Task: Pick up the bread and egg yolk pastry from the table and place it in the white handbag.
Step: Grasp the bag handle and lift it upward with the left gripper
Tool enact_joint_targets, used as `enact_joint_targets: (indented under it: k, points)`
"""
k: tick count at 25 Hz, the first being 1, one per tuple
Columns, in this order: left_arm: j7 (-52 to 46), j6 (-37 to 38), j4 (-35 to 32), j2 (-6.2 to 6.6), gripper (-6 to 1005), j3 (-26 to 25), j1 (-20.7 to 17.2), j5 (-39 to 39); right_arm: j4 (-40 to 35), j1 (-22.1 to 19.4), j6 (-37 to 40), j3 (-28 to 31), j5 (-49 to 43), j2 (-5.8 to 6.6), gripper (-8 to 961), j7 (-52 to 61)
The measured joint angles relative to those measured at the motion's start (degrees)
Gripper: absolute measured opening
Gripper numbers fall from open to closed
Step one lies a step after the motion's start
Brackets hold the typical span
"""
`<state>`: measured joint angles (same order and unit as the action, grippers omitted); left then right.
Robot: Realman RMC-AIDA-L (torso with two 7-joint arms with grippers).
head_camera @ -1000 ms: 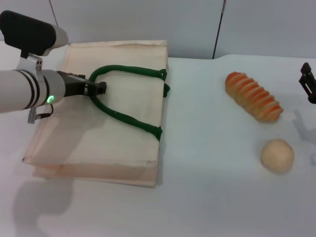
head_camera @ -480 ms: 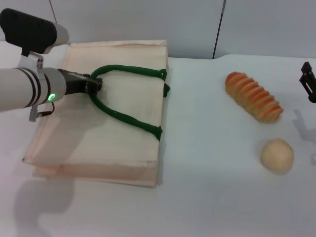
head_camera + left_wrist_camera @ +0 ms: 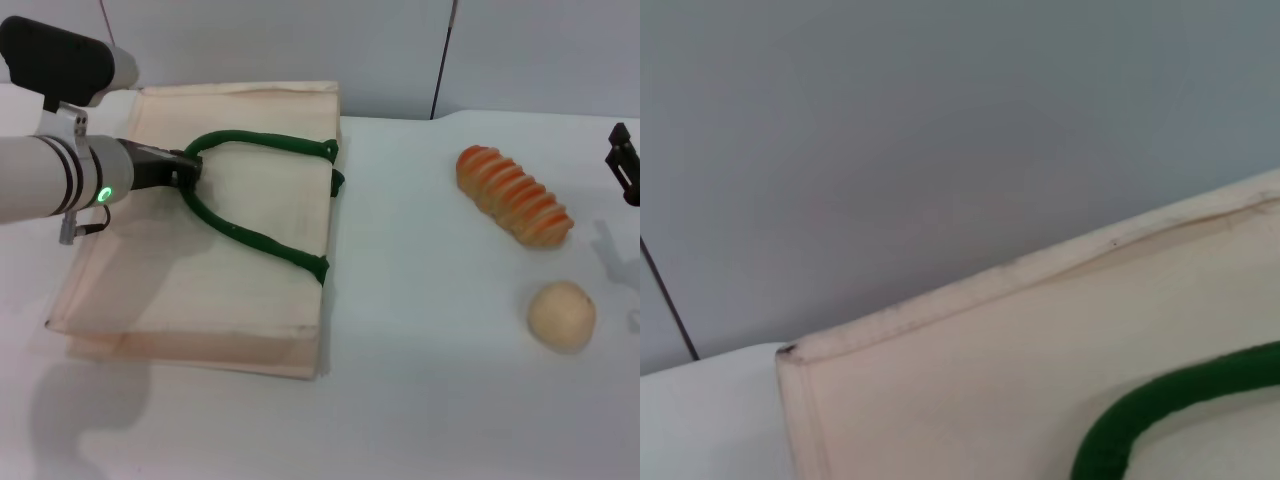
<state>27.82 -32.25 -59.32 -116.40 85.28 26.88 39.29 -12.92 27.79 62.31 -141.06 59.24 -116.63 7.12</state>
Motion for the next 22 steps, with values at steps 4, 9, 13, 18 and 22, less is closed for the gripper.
enact_joint_targets:
  k: [4, 9, 13, 18, 22]
  points:
    - [-0.07, 0.08, 0.01, 0.02, 243, -0.05, 0.08, -0.01, -0.02, -0.02, 0.0, 0.0, 0.0, 0.0, 731, 0.0]
    - [-0.14, 0.08, 0.0, 0.09, 146, -0.12, 0.11, -0.02, -0.16, -0.02, 0.0, 0.0, 0.0, 0.0, 731, 0.0]
    - [-0.12, 0.07, -0.05, 0.14, 108, -0.13, 0.31, -0.03, -0.32, -0.02, 0.0, 0.0, -0.08, 0.0, 731, 0.0]
    - [0.17, -0.16, -0.31, 0.13, 108, -0.05, 0.53, -0.03, -0.61, 0.01, 0.0, 0.0, -0.33, 0.0, 731, 0.0]
    - [0.24, -0.34, -1.21, 0.12, 108, 0.14, 0.46, 0.15, -0.51, -0.23, 0.0, 0.0, -0.35, 0.0, 731, 0.0]
